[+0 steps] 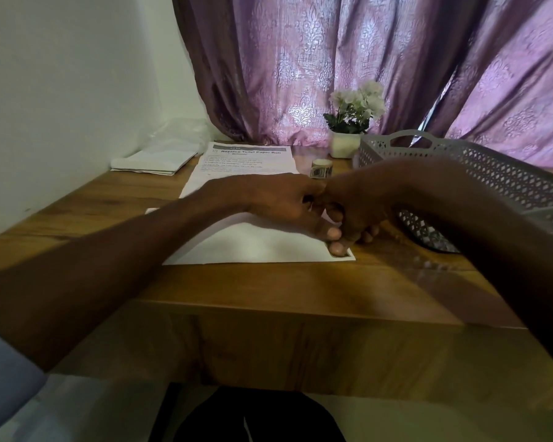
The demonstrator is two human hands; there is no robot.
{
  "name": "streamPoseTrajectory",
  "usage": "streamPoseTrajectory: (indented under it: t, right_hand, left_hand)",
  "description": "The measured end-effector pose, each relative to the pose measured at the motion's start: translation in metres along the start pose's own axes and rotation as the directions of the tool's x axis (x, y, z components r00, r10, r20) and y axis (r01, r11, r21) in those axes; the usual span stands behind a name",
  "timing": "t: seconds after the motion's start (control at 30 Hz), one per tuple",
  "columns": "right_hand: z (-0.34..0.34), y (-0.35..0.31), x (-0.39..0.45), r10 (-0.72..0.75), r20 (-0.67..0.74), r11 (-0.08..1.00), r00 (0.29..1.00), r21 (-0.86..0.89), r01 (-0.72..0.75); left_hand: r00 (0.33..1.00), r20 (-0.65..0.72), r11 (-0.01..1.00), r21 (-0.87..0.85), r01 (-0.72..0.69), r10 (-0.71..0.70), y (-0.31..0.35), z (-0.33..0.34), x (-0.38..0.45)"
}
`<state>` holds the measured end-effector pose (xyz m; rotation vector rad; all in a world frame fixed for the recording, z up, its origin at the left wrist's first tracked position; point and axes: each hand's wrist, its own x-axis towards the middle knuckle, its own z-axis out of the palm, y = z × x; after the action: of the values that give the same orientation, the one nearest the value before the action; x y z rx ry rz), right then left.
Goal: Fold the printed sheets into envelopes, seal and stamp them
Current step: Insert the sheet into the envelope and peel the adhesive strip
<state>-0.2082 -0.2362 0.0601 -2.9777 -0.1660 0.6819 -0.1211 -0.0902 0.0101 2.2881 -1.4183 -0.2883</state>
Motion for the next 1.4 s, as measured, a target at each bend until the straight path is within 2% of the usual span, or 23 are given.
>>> streamPoseTrajectory:
  t: [0.17,0.3,0.37,0.6,0.8,0.93,1.1,1.3,1.4]
  right_hand:
    - [0.009,0.003,-0.02,-0.039,-0.157,0.999,0.987,-0.043,0.033]
    - [0.027,0.008,-0.037,-0.105,-0.352,0.987,0.93,-0.152,0.053]
    - [0.035,0.009,-0.042,-0.115,-0.397,0.989,0.91,-0.135,0.067]
    - [0.046,0.005,-0.048,-0.07,-0.378,0.997,0.923,-0.068,0.048]
    - [0.052,0.016,-0.055,-0.099,-0.404,0.995,0.909,-0.038,0.091]
    - [0.048,0.02,-0.053,-0.099,-0.35,0.994,0.932,0.009,0.109]
    - [0.051,0.027,-0.042,-0.052,-0.483,0.99,0.874,0.089,0.109]
    - [0.054,0.028,-0.029,0.013,-0.488,0.989,0.873,0.135,0.061]
    - [0.06,0.027,-0.025,0.024,-0.548,0.988,0.836,0.142,0.064]
  left_hand:
    - [1.0,0.023,0.998,0.065,0.015,-0.017,0.005,-0.001,0.001]
    - [0.999,0.022,0.995,0.092,0.041,-0.043,0.004,0.0,0.002]
    - [0.998,0.028,0.995,0.089,0.05,-0.053,0.005,0.001,0.001]
    - [0.998,0.024,0.993,0.102,0.055,-0.057,0.005,0.0,0.003]
    - [0.998,0.036,0.995,0.084,0.054,-0.057,0.002,0.0,0.005]
    - [0.998,0.041,0.996,0.081,0.045,-0.048,-0.001,0.0,0.005]
    - [0.998,0.049,0.997,0.062,0.042,-0.045,-0.003,-0.001,0.004]
    - [0.997,0.056,0.999,0.019,0.049,-0.05,-0.006,-0.004,0.003]
    - [0.996,0.065,0.998,0.043,0.051,-0.054,-0.004,-0.004,0.003]
